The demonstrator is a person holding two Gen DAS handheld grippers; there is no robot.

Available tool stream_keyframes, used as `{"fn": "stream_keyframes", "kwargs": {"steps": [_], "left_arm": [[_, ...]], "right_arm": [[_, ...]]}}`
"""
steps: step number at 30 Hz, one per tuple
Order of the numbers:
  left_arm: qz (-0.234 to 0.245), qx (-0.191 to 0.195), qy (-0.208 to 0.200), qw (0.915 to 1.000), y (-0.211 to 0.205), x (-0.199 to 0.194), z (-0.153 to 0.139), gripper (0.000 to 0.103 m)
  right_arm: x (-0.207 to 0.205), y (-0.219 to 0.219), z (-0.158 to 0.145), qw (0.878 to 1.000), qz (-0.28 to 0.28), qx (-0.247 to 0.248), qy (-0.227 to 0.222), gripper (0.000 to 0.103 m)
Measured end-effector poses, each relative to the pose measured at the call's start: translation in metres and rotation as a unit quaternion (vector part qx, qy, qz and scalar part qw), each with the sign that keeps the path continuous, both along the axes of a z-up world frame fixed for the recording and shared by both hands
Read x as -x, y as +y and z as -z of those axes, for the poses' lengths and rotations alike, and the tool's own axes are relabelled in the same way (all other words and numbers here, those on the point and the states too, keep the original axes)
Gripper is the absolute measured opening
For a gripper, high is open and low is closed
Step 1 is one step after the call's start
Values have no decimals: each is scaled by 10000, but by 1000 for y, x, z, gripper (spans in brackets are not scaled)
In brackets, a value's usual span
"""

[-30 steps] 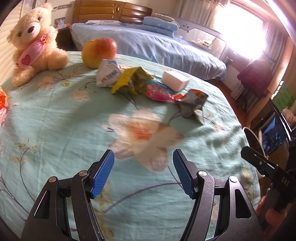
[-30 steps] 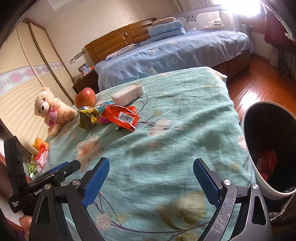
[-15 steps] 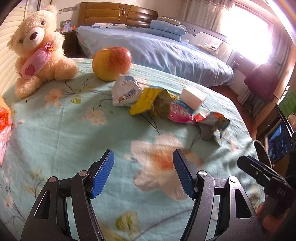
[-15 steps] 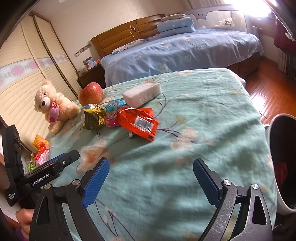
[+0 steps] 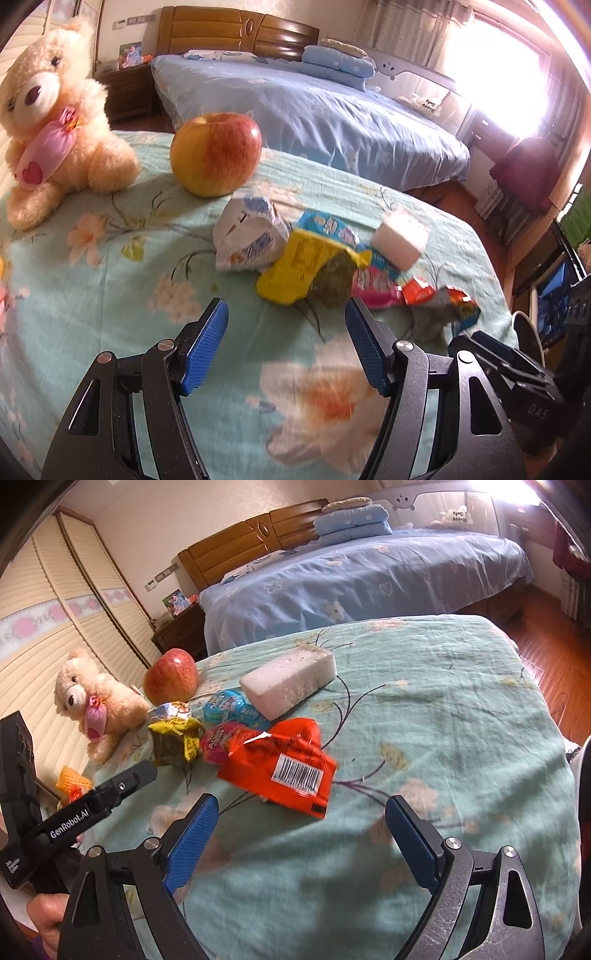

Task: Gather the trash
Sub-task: 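Move both open tools back over the trash on the bedspread, then grasp the yellow snack packet with the left tool while the right tool grasps the red-orange wrapper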

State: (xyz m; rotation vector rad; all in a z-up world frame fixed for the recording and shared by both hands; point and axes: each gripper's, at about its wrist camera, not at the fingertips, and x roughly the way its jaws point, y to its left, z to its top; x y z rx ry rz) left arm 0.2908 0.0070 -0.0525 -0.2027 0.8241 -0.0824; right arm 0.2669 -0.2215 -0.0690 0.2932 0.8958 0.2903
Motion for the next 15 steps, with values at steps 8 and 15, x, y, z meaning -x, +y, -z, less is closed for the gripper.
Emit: {"fn": "stream_keyframes", "kwargs": {"steps": [8,15], "left_arm": [[147,89,141,9998,-4,-21,11,18],[180,142,6,9997,-2,-2,6,10]], "right_arm": [[-15,6,2,9995,92,288,-10,37],[-6,-1,-1,9996,150,241,-74,7]]}}
